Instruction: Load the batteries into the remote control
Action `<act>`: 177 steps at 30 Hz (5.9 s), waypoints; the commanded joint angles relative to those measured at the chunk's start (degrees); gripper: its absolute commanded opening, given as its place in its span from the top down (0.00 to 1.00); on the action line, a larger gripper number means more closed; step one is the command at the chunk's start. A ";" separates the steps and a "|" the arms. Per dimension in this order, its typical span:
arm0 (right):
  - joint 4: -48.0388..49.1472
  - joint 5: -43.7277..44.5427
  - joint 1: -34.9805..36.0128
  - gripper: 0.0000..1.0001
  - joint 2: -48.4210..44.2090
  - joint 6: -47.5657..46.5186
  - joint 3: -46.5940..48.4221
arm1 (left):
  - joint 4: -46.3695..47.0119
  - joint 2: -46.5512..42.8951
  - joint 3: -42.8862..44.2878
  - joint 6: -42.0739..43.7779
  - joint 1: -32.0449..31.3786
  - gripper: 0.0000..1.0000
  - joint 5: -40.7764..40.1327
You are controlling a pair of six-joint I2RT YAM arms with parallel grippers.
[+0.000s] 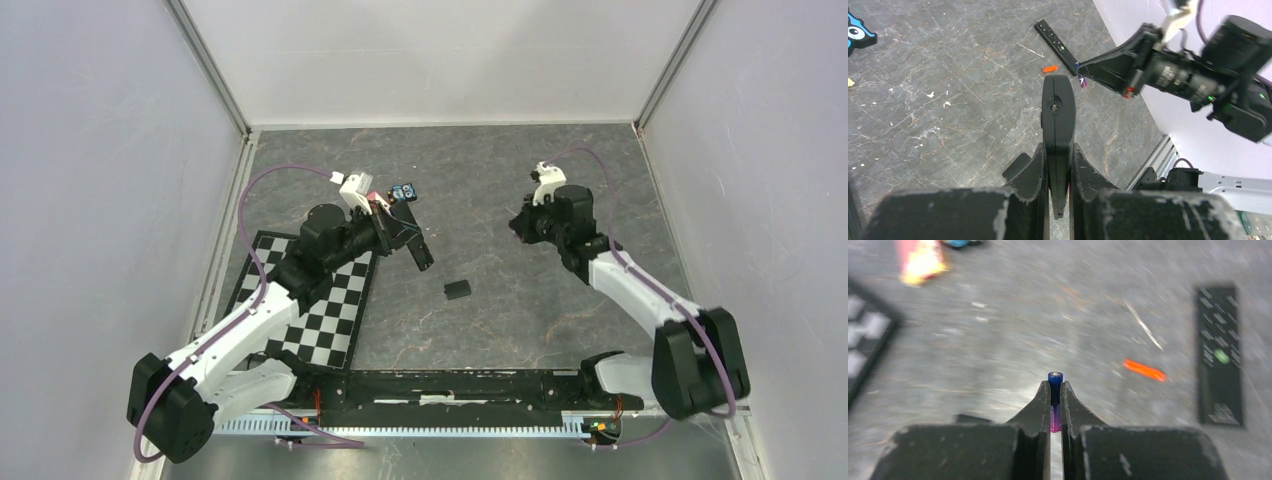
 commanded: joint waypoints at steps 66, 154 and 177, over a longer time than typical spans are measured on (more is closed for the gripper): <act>28.21 -10.35 28.54 0.62 -14.77 2.14 -0.46 | 46.57 7.84 -6.17 -32.30 7.42 0.98 19.19; 41.25 -8.60 26.65 0.41 -2.08 57.52 2.61 | 36.62 5.78 -1.85 -21.69 8.56 0.98 18.36; 44.90 -8.85 26.70 0.53 -3.15 56.66 -0.43 | 38.46 5.69 -1.85 -25.79 8.54 0.98 17.88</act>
